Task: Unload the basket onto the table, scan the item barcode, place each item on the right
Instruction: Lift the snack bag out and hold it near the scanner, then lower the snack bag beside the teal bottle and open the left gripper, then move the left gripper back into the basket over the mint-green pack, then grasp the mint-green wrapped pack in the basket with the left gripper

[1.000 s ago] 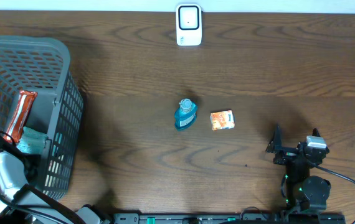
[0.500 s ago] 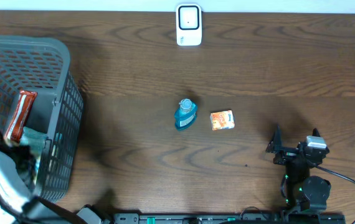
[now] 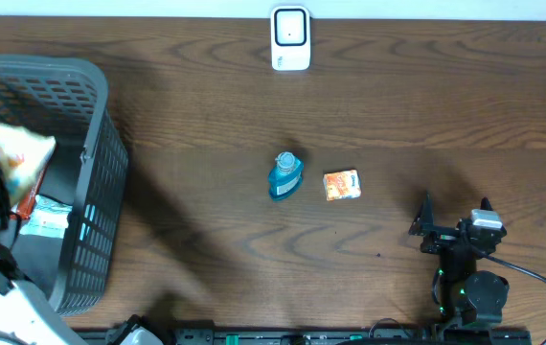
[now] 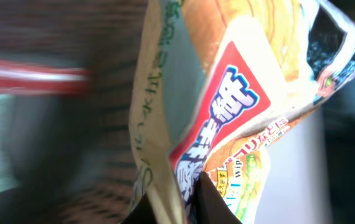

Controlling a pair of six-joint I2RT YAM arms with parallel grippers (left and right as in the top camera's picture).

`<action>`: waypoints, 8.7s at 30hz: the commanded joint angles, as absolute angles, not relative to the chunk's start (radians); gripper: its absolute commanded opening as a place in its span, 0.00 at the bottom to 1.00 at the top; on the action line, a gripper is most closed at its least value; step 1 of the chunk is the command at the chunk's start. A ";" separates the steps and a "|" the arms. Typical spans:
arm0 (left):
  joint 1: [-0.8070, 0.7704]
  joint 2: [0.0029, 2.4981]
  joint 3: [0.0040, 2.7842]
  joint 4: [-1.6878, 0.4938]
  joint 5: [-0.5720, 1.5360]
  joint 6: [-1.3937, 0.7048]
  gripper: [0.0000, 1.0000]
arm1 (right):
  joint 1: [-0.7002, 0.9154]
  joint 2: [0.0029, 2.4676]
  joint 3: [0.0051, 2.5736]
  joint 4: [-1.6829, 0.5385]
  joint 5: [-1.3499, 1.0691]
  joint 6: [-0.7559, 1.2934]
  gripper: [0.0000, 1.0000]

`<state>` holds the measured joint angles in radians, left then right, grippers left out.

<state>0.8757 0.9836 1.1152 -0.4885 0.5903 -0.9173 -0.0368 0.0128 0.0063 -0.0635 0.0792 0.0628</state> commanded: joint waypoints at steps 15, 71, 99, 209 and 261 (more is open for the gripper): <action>0.078 0.910 1.150 0.056 0.740 -0.926 0.08 | -0.032 0.011 0.006 -0.067 0.087 0.051 0.99; -0.397 1.736 1.111 -0.451 -0.110 -0.549 0.08 | -0.032 0.011 0.006 -0.067 0.087 0.051 0.99; -0.397 1.734 1.111 -0.444 0.015 -0.523 0.50 | -0.032 0.011 0.006 -0.067 0.087 0.051 0.99; 0.698 1.509 0.887 -0.514 0.062 -0.805 0.52 | -0.032 0.011 0.006 -0.067 0.087 0.051 0.99; 0.730 1.436 0.981 -0.704 0.113 -0.730 0.25 | -0.032 0.011 0.006 -0.067 0.087 0.051 0.99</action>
